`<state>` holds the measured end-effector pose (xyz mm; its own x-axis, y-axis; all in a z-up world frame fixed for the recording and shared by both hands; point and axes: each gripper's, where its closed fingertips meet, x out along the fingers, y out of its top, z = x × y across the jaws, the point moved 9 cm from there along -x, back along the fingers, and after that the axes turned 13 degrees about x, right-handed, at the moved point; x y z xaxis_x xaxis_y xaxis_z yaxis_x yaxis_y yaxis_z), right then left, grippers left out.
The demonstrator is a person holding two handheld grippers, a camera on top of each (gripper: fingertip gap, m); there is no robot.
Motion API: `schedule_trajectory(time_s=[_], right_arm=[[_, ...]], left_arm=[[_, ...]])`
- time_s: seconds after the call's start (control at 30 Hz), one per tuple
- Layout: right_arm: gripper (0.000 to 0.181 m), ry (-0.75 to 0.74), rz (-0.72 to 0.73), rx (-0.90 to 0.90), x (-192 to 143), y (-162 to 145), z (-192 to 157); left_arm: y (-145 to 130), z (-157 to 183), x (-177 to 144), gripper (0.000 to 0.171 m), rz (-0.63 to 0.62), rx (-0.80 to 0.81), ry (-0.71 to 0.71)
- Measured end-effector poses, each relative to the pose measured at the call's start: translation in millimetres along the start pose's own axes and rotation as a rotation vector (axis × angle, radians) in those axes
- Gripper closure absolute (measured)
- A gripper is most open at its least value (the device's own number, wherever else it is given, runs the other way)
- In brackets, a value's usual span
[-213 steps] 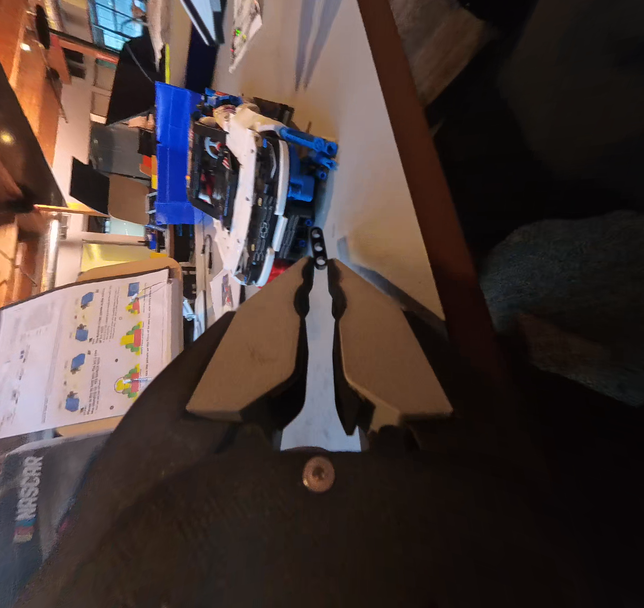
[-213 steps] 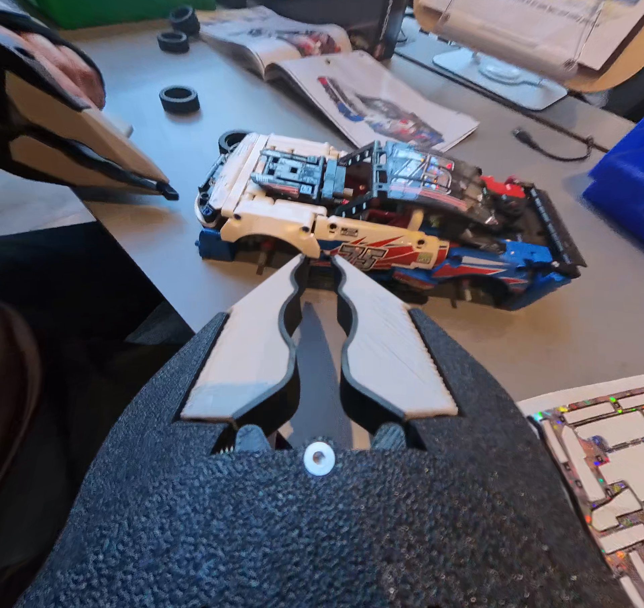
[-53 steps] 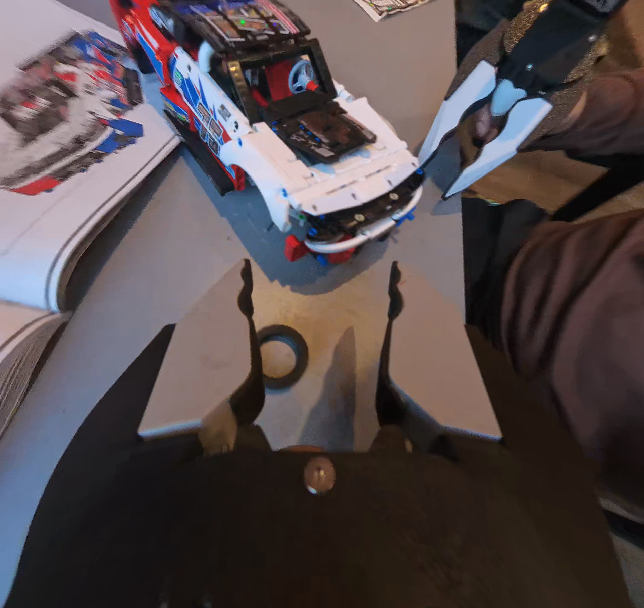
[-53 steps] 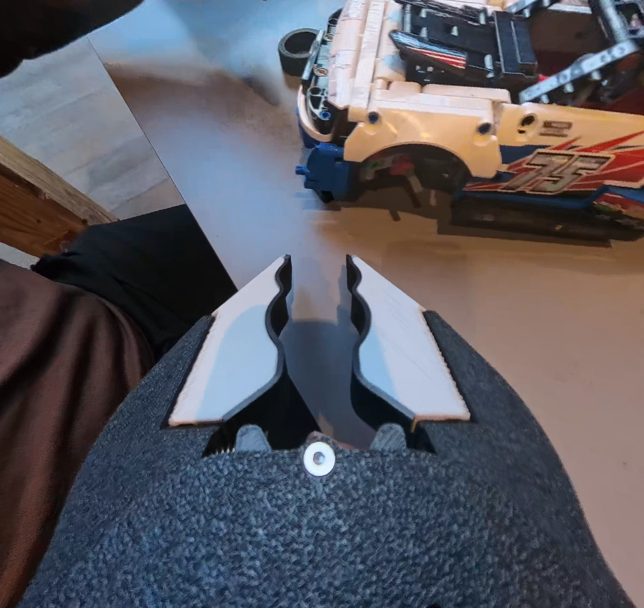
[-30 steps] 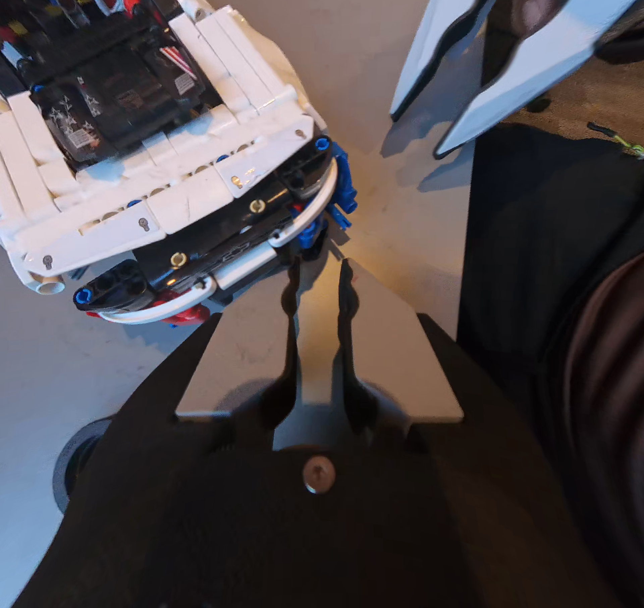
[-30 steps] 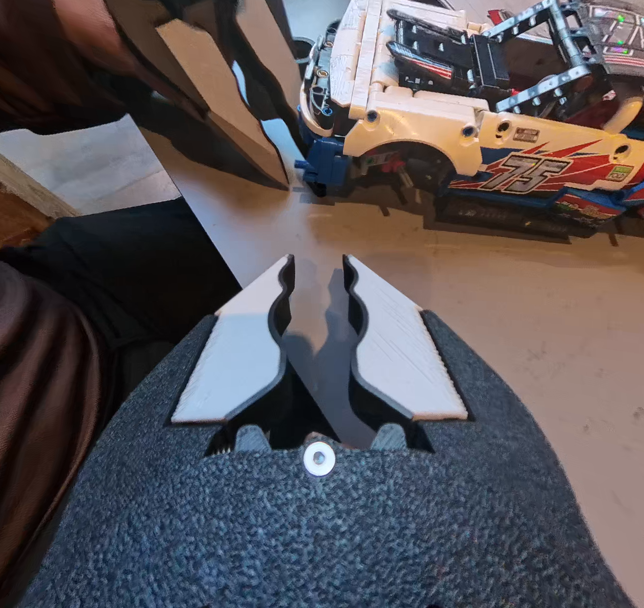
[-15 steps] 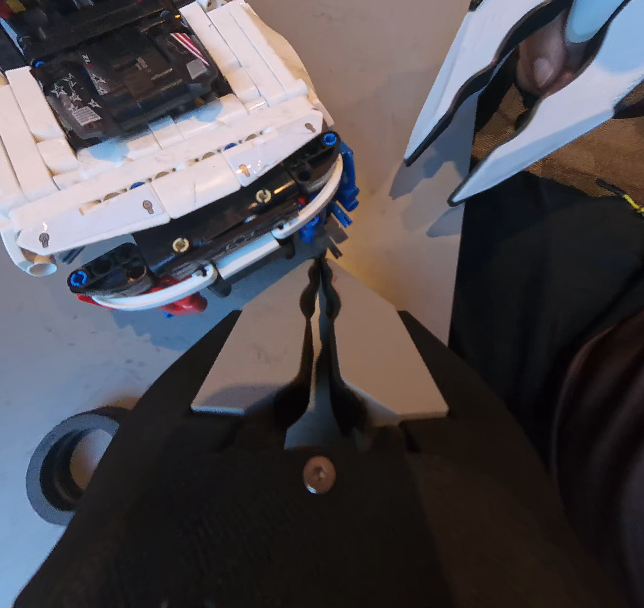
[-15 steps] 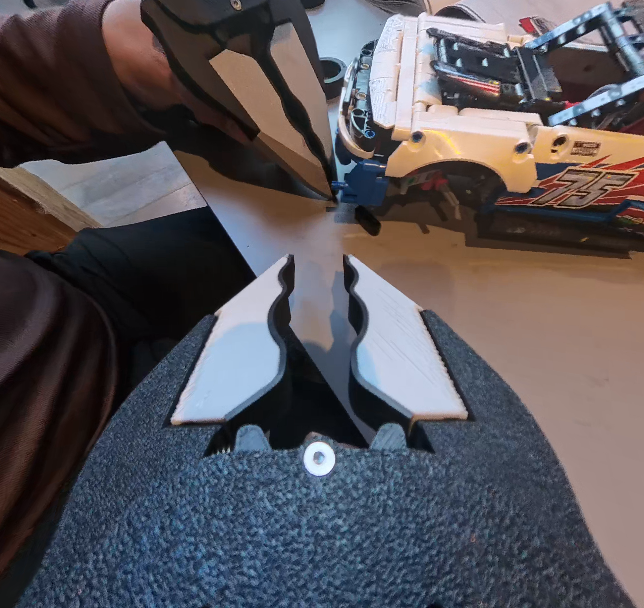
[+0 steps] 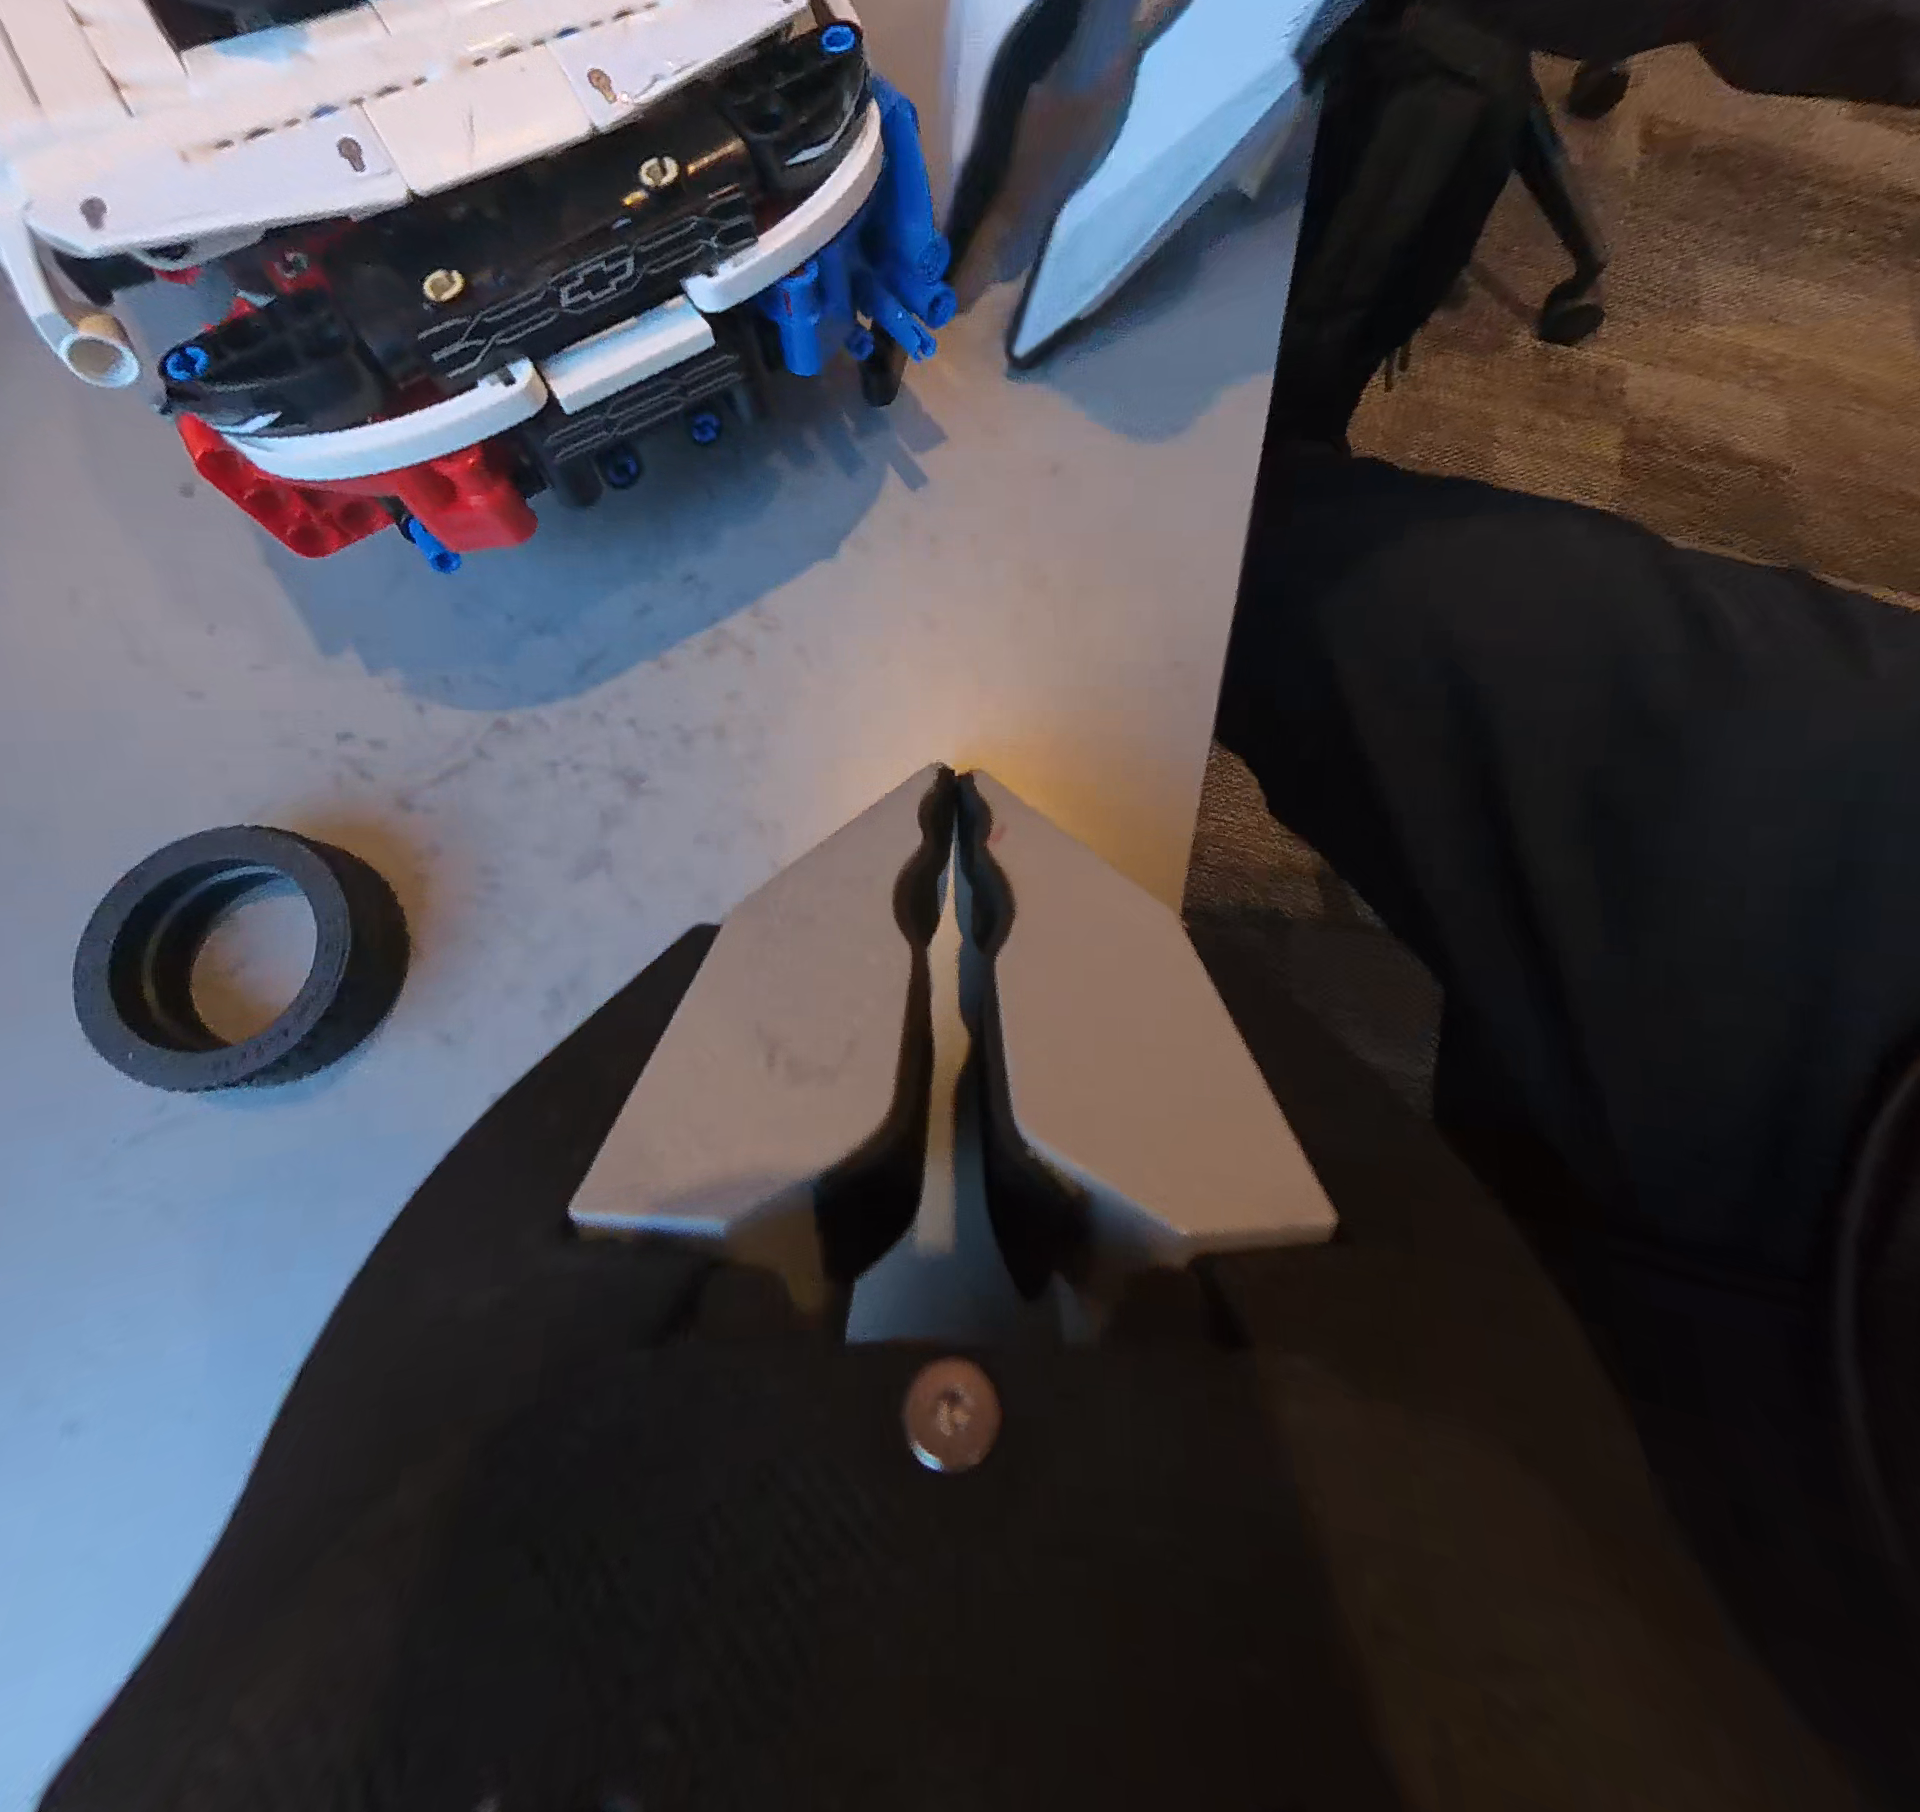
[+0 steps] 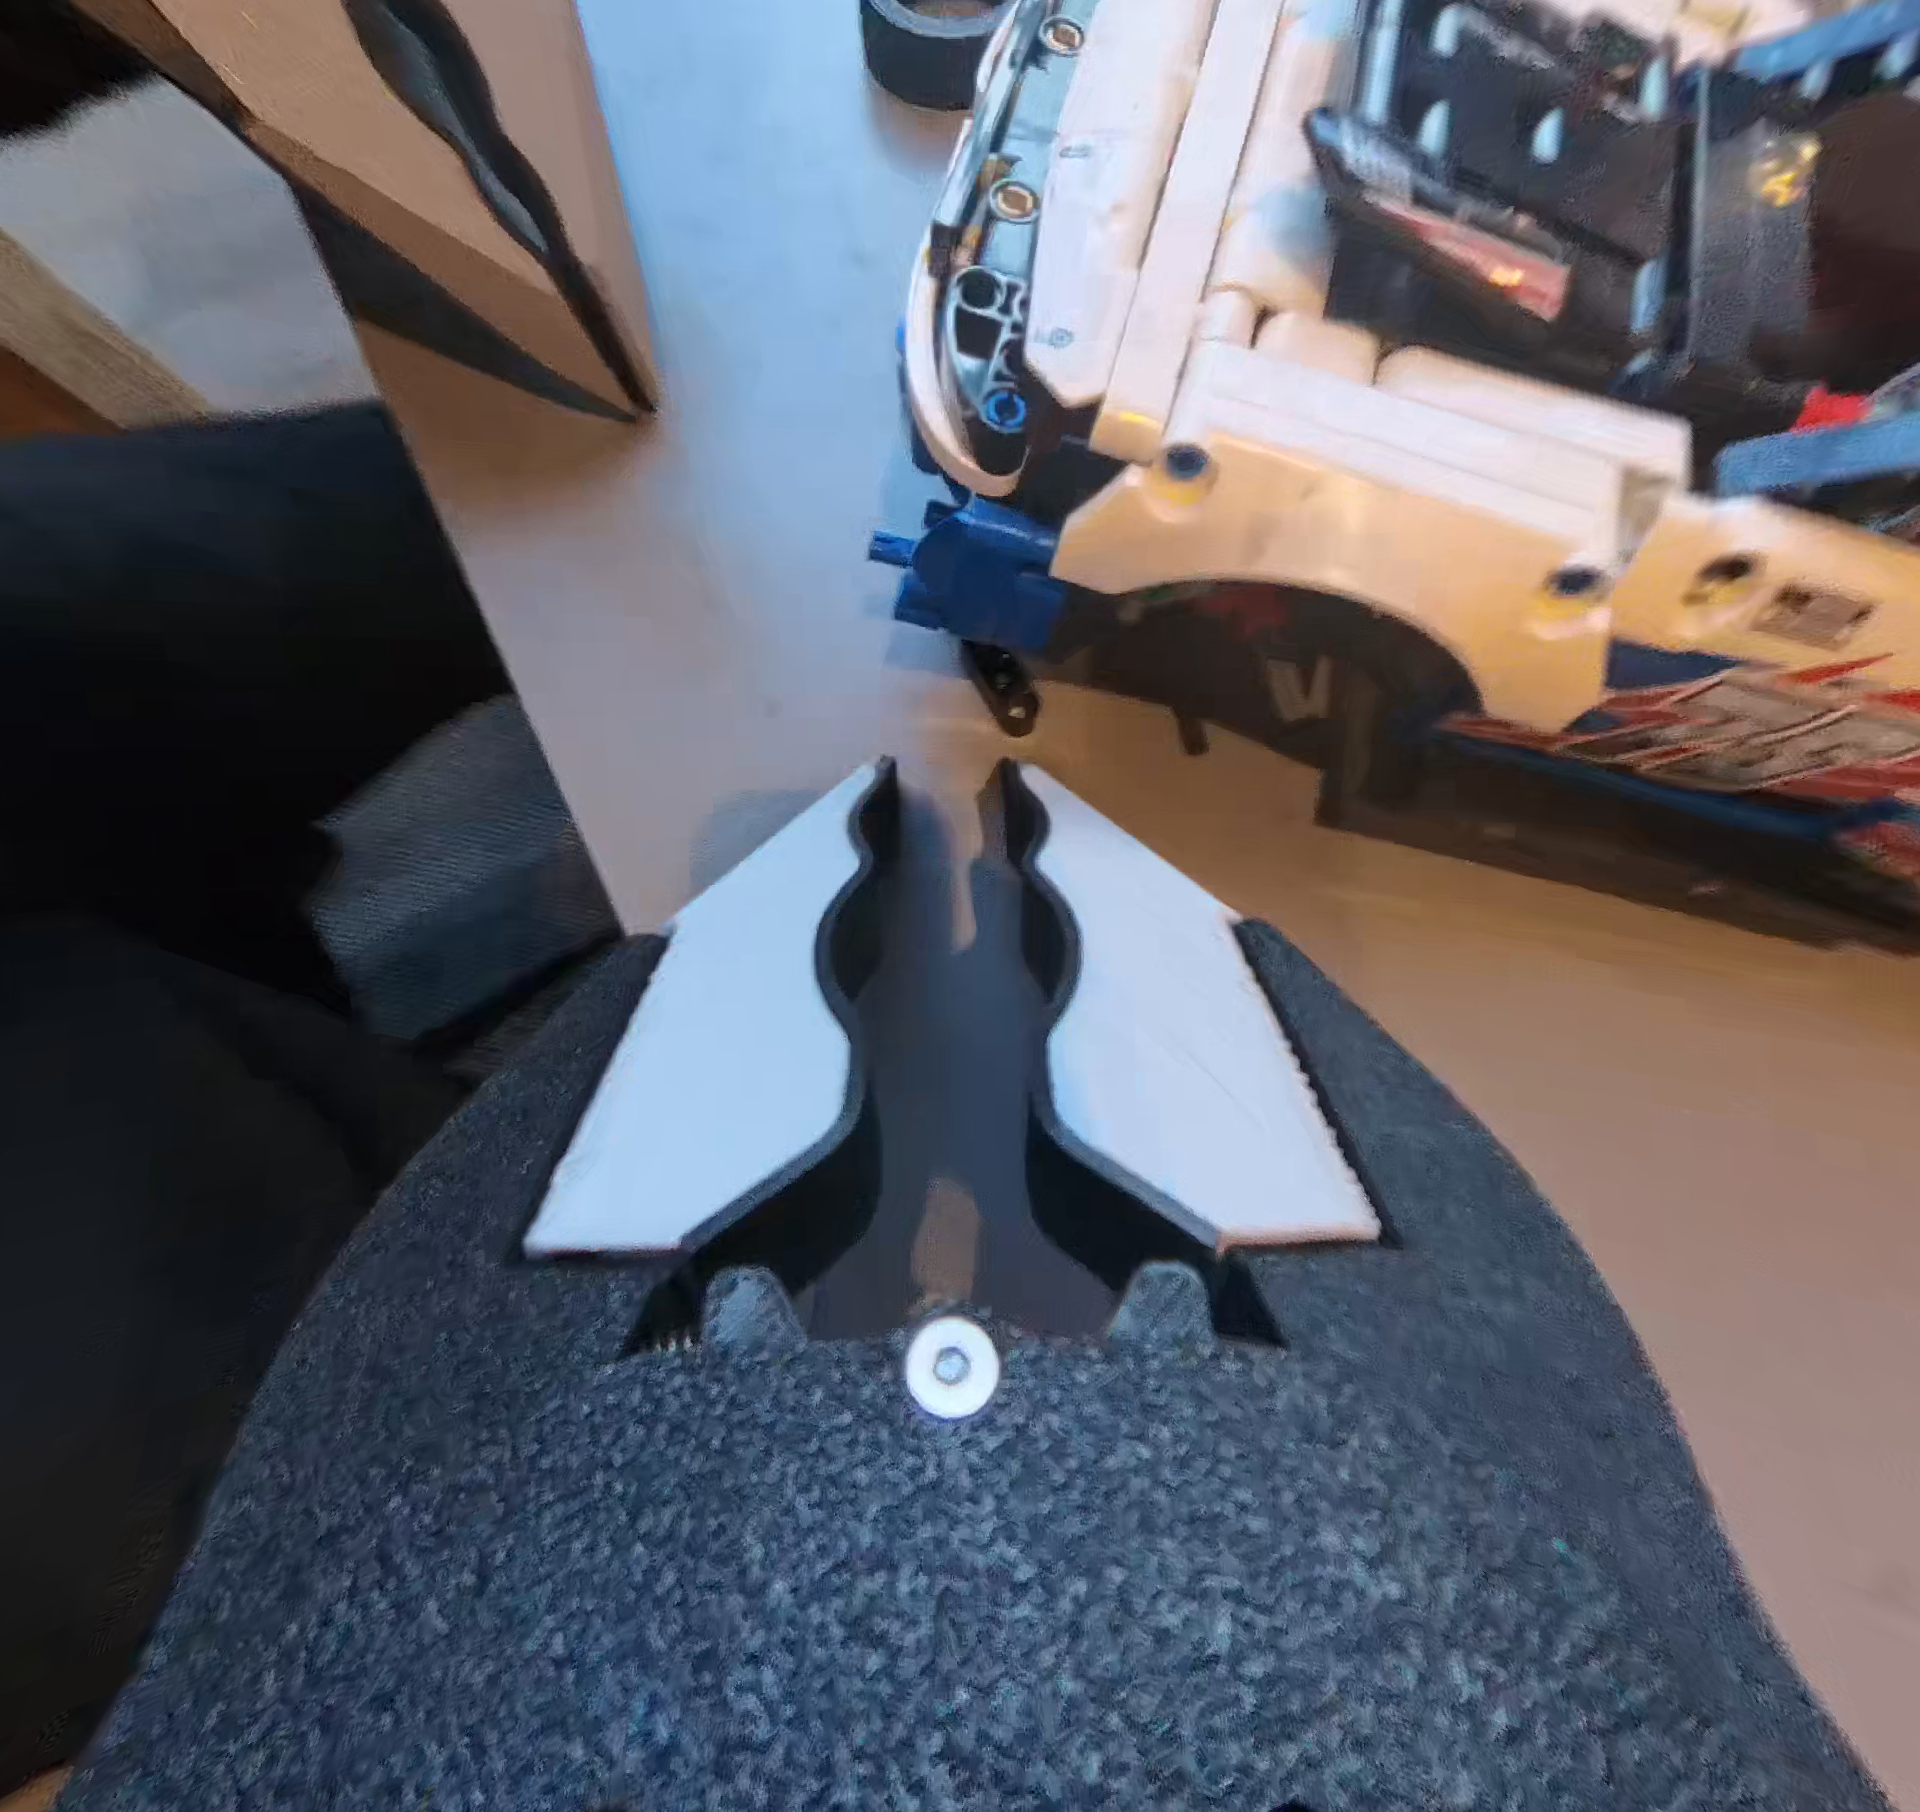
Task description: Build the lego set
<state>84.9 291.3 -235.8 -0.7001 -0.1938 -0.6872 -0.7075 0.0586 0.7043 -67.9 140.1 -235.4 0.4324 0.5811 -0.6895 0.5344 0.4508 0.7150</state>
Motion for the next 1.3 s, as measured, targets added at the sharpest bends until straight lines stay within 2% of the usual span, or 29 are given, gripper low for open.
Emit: schedule_trajectory(time_s=[0.07,0.2,0.27,0.33,0.5,0.73,0.83,1.0,1.1,1.17,1.3], right_arm=[[0.160,-0.077,-0.005,-0.086,0,6,0],[0.151,-0.082,-0.042,-0.138,7,14,2],[0.156,-0.061,-0.048,-0.133,10,17,5],[0.173,0.000,-0.065,-0.118,12,17,4],[0.174,0.015,-0.020,-0.054,8,9,5],[0.173,-0.111,0.080,-0.126,-3,0,-14],[0.173,-0.212,0.035,-0.150,-4,-5,-3],[0.174,-0.222,0.075,-0.141,-13,0,3],[0.174,-0.261,0.154,-0.208,-17,1,-16],[0.174,-0.348,0.189,-0.303,-17,-1,-33],[0.174,-0.530,0.215,-0.466,-12,-7,-60]], left_arm=[[-2,0,-2,0.171,0.005,-0.008,-0.023],[-5,4,-5,0.171,0.001,0.039,-0.010],[-6,6,-8,0.171,-0.001,0.066,0.001],[-9,6,-10,0.171,0.002,0.072,-0.010],[-18,1,-19,0.171,0.011,0.071,-0.056],[-23,0,-24,0.171,0.011,0.086,-0.057],[-24,-5,-24,0.171,0.012,0.032,-0.062],[-25,-11,-25,0.171,0.001,-0.017,0.003],[-24,-9,-24,0.170,-0.006,0.012,0.034],[-20,-6,-23,0.166,0.010,0.044,0.033],[0,0,-17,0.163,0.127,0.079,0.016]])
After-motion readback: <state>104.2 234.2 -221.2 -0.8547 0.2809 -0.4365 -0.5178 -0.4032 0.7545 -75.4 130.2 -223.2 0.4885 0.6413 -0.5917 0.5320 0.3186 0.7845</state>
